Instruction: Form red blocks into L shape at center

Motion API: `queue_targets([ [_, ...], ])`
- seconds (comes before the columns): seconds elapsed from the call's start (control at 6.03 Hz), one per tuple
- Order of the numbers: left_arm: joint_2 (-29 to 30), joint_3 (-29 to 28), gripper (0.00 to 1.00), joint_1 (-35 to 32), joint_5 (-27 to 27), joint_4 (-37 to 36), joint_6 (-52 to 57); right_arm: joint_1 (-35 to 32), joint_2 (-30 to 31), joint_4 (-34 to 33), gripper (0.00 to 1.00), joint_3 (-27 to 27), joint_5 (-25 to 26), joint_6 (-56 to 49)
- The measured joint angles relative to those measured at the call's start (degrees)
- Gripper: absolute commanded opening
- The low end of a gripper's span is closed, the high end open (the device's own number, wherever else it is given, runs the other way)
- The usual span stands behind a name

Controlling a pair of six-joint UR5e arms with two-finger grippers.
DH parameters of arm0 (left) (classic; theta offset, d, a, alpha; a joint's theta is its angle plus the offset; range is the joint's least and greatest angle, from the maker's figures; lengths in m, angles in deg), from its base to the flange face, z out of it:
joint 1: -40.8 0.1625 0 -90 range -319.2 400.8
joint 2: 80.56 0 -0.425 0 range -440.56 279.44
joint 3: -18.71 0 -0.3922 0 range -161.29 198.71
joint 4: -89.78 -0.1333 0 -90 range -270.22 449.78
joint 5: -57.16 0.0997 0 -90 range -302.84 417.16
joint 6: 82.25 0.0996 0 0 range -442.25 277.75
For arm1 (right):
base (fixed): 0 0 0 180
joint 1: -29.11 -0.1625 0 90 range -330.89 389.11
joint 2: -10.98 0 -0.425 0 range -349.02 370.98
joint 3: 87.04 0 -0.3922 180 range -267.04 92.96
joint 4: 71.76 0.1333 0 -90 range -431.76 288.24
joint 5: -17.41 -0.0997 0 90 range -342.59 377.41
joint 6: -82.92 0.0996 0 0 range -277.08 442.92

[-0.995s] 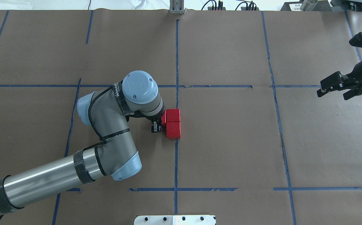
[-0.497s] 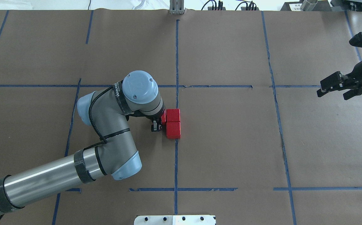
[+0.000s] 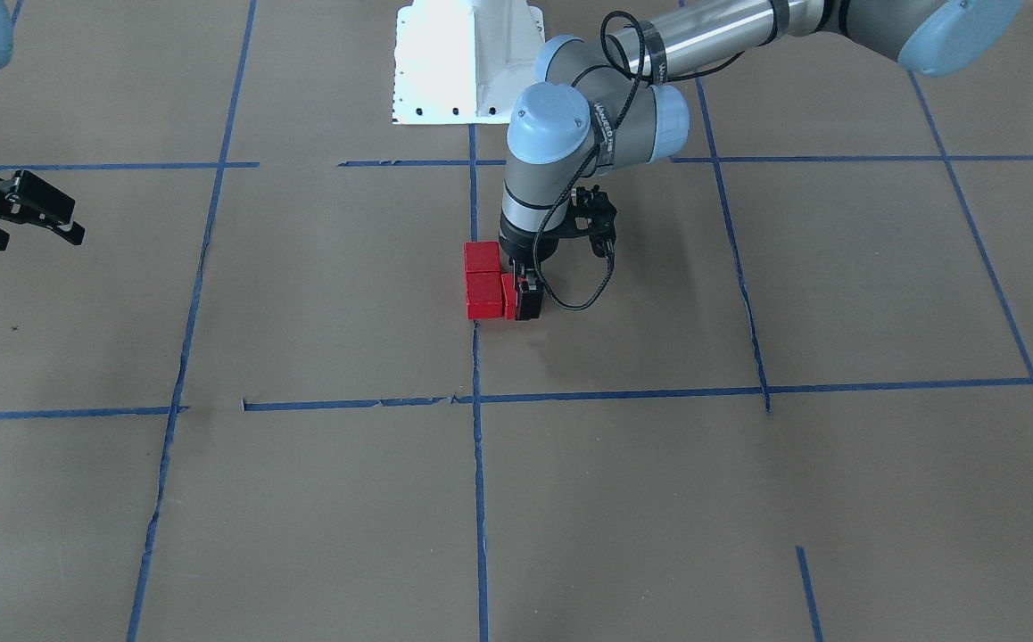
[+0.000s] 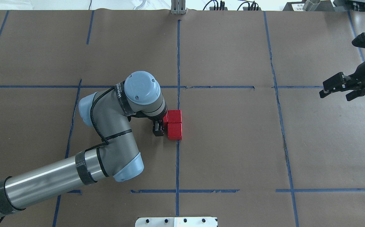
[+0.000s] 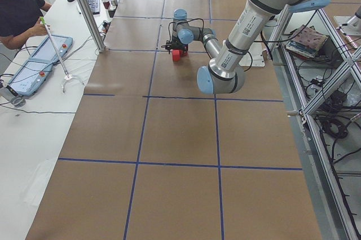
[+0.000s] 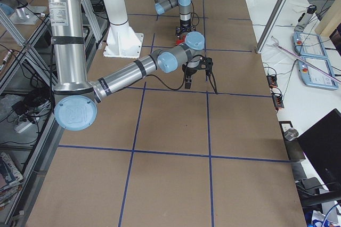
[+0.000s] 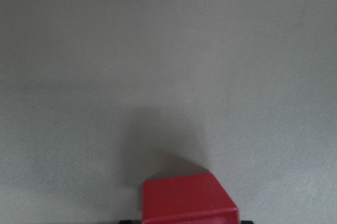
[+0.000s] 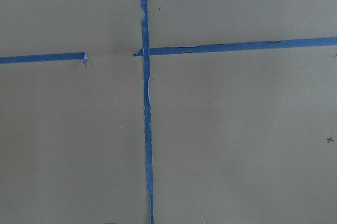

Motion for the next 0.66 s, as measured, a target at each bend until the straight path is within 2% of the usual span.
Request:
queue_targets([
  [0.33, 0.1, 1.3, 1.0, -0.6, -0.3, -1.0, 0.3, 0.0, 0.0, 0.0, 1.0, 0.1, 0.0, 0.0],
  [0.66, -0.2, 6.1, 1.0, -2.9, -3.8, -6.3, 6.9, 0.0, 0.0, 0.0, 1.0, 0.0, 0.0, 0.0],
])
